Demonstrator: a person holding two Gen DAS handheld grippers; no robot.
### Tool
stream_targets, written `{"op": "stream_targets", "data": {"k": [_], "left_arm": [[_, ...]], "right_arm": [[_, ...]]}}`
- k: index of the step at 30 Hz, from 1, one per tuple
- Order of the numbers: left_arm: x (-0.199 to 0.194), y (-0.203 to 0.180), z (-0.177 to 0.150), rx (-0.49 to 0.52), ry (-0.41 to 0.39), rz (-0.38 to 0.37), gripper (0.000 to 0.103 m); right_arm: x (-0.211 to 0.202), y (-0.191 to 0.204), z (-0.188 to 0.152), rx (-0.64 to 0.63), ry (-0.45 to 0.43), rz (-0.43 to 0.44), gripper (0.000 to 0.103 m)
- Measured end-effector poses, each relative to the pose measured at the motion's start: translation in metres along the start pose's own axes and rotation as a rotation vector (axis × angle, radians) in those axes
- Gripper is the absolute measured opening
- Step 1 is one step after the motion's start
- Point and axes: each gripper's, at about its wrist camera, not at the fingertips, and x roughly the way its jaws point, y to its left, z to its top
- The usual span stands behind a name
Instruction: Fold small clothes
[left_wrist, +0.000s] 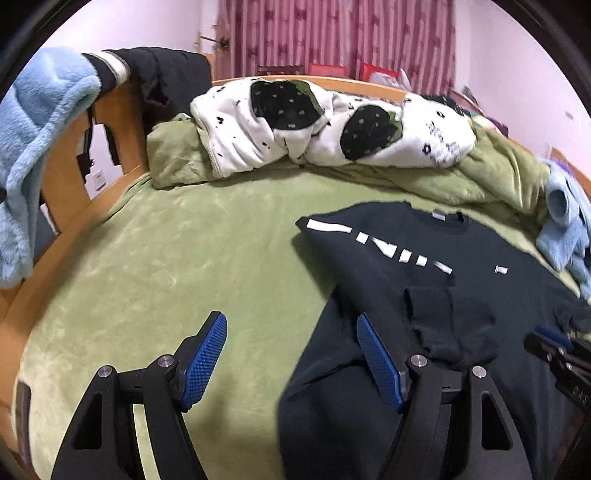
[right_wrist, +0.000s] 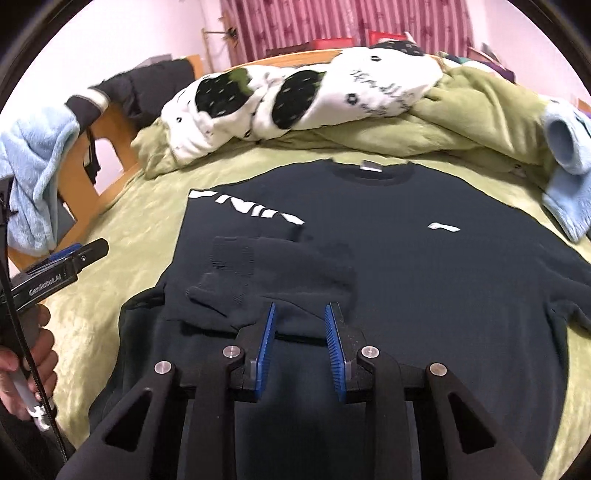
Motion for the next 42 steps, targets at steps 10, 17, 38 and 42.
{"op": "stream_targets", "data": {"k": [10,17,38,42], "left_arm": [[0.035,0.034,-0.014,-0.074,0.064,-0.093,0.072],[0.054,0.042,-0.019,-0.114,0.113,-0.132,0.074],[0.065,-0.003,-0.035,-0.012,0.164,-0.105,0.074],[0.069,-0.011,-0.039,0.031,0.166,-0.079,0.074]], "right_arm": [[0.048,0.055,0.002,-0.087,0.014,0.045,0.052],[0.089,0.079,-0.007,-0.193,0.072,-0.012,0.051],[-0.029,-0.045,0.047,0.072,-0.273,-0.131,0.006],[-0.046,-0.093,0.046,0.18,-0.304,-0.153,0.006]]}}
